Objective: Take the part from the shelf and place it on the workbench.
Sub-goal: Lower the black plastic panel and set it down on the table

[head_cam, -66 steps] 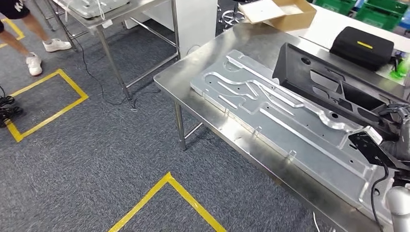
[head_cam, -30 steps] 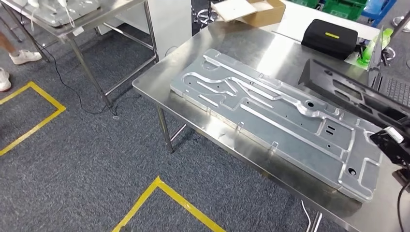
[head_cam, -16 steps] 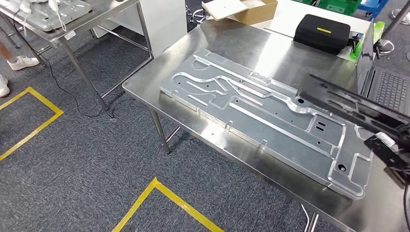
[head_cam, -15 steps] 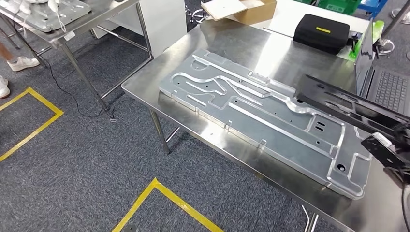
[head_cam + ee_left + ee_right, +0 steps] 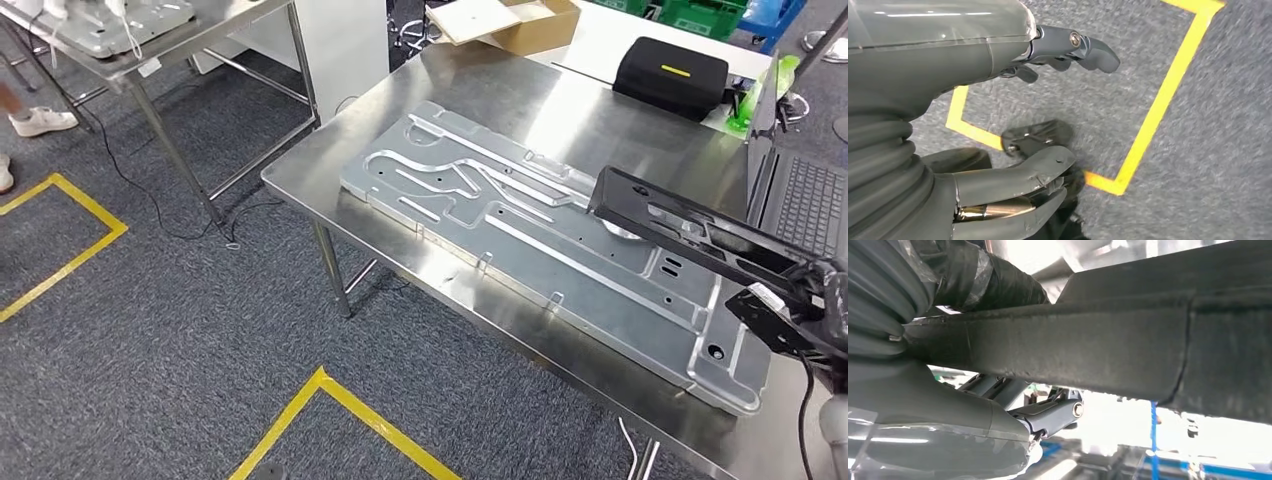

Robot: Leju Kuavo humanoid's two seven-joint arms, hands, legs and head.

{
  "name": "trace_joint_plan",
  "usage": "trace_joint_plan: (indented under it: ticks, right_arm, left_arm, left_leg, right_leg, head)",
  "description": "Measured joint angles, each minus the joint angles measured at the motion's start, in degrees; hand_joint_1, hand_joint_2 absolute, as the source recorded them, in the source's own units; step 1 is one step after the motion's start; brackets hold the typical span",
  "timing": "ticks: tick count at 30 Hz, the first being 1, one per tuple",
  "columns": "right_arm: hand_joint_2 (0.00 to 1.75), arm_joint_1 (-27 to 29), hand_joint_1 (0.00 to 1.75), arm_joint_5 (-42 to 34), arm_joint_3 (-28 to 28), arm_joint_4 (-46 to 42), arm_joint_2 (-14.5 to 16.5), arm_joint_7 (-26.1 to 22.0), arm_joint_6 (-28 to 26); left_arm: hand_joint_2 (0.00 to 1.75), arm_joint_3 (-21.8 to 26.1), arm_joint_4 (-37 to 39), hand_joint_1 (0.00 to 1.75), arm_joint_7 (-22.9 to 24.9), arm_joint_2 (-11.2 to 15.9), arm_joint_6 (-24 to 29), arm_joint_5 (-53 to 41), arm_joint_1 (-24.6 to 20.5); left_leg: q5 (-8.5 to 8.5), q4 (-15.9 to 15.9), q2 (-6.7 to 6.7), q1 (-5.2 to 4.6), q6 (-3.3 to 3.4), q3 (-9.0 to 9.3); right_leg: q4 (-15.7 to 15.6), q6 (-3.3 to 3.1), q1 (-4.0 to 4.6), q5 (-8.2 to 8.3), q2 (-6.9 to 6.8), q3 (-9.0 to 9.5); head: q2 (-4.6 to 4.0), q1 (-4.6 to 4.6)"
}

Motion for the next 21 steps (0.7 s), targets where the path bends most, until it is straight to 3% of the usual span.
trace_joint_plan:
  ticks: [2, 3, 4, 7, 9, 12, 14, 15, 17, 18, 19, 21]
  right_arm:
    - [0.0, -0.5, 1.75, -0.2, 0.0, 0.0, -0.5, 0.1, 0.9]
    - [0.0, -0.8, 1.75, -0.2, 0.0, 0.1, -0.7, 0.1, 1.3]
    - [0.0, -1.0, 1.75, -0.3, 0.0, 0.3, -0.9, 0.1, 1.6]
    - [0.0, -2.0, 1.75, -0.4, 0.0, 0.5, -1.6, 0.2, 1.8]
    - [0.0, -2.4, 1.75, -0.5, 0.0, 0.6, -2.0, 0.2, 1.8]
    - [0.0, -2.1, 1.75, -1.0, 0.1, 0.5, -2.2, 0.4, 1.5]
    - [0.0, -1.7, 1.75, -1.3, 0.0, 0.2, -2.3, 0.5, 1.3]
    - [0.0, -1.5, 1.75, -1.3, 0.0, 0.1, -2.3, 0.5, 1.1]
    - [0.0, -1.1, 0.87, -1.4, 0.0, 0.0, -2.3, 0.5, 0.9]
    - [0.0, -0.9, 0.44, -1.4, 0.0, -0.1, -2.3, 0.5, 0.9]
    - [0.0, -0.7, 0.0, -1.4, 0.0, -0.1, -2.2, 0.5, 0.9]
    - [0.0, -0.6, 0.0, -1.4, 0.0, -0.1, -2.2, 0.5, 0.9]
  left_arm:
    - [1.75, -0.3, 0.0, 0.0, -0.1, 0.0, -0.3, -0.2, -0.1]
    - [1.75, -0.4, 0.0, 0.0, -0.1, 0.0, -0.7, -0.2, -0.1]
    - [1.75, -0.5, 0.0, 0.0, -0.2, 0.0, -0.9, -0.3, -0.1]
    - [1.75, -0.7, 0.1, 0.0, -0.6, -0.1, -1.3, -0.3, -0.1]
    - [1.75, -0.8, 0.1, 0.0, -0.8, -0.2, -1.3, -0.3, -0.1]
    - [1.75, -0.9, 0.1, 0.0, -1.1, -0.2, -1.0, 0.1, -0.1]
    - [1.75, -0.9, 0.1, 0.0, -1.1, -0.2, -0.8, 0.3, -0.1]
    - [1.75, -0.9, 0.1, 0.0, -1.1, -0.2, -0.7, 0.3, -0.1]
    - [1.75, -0.9, 0.1, 0.0, -1.1, -0.2, -0.7, 0.4, 0.0]
    - [1.75, -0.9, 0.1, 0.0, -1.0, -0.2, -0.8, 0.4, 0.0]
    - [1.75, -0.9, 0.1, 0.0, -0.7, -0.2, -0.8, 0.5, 0.1]
    - [1.75, -0.9, 0.1, 0.0, 0.4, -0.2, -0.9, 0.5, 0.1]
  left_leg:
    - [0.02, 0.0, 0.04, 0.0, 0.13, 0.01]
    - [-0.02, 0.1, 0.06, 0.0, 0.1, 0.01]
    - [-0.07, 0.1, 0.07, 0.02, 0.04, 0.0]
    - [-0.47, 0.7, 0.05, 0.09, -0.51, -0.07]
    - [-0.71, 1.1, -0.01, 0.01, -1.1, -0.28]
    - [-0.89, 1.3, -0.03, 0.11, -1.95, -0.42]
    - [-2.72, 3.8, -0.05, 0.2, -2.44, -1.45]
    - [-4.4, 6.6, -0.06, 0.24, -2.6, -2.7]
    - [-7.74, 14.0, -0.08, 0.26, -2.69, -6.13]
    - [-8.39, 16.6, -0.08, 0.27, -2.67, -7.4]
    - [-7.97, 17.3, -0.08, 0.26, -2.59, -7.77]
    - [-4.59, 12.4, -0.11, 0.24, -2.2, -5.47]
  right_leg:
    - [6.6, 0.46, -0.11, -2.9, 0.0, -3.22]
    - [8.5, 0.68, -0.26, -3.17, -0.03, -4.18]
    - [8.5, 0.86, -0.44, -2.44, -0.08, -4.2]
    - [-0.8, 1.09, -0.75, 2.48, -0.3, 0.39]
    - [-4.9, 0.57, -0.43, 3.52, -0.27, 2.37]
    - [-5.5, -0.64, -0.12, 3.5, -0.17, 2.41]
    - [-5.7, -1.47, -0.25, 3.66, -0.21, 2.49]
    - [-5.8, -1.8, -0.26, 3.69, -0.23, 2.52]
    - [-5.8, -2.15, -0.04, 3.66, -0.22, 2.48]
    - [-5.7, -2.19, 0.06, 3.64, -0.2, 2.48]
    - [-5.7, -2.21, 0.15, 3.62, -0.16, 2.47]
    - [-5.6, -2.19, 0.23, 3.59, -0.03, 2.53]
  head:
    - [0.0, -0.01]
    - [0.0, -0.01]
    - [0.0, -0.02]
    - [0.0, 0.0]
    - [0.0, -0.03]
    - [0.0, -0.04]
    - [0.0, -0.05]
    - [0.0, -0.06]
    - [0.0, -0.08]
    - [0.0, -0.08]
    - [0.0, -0.08]
    - [0.0, -0.08]
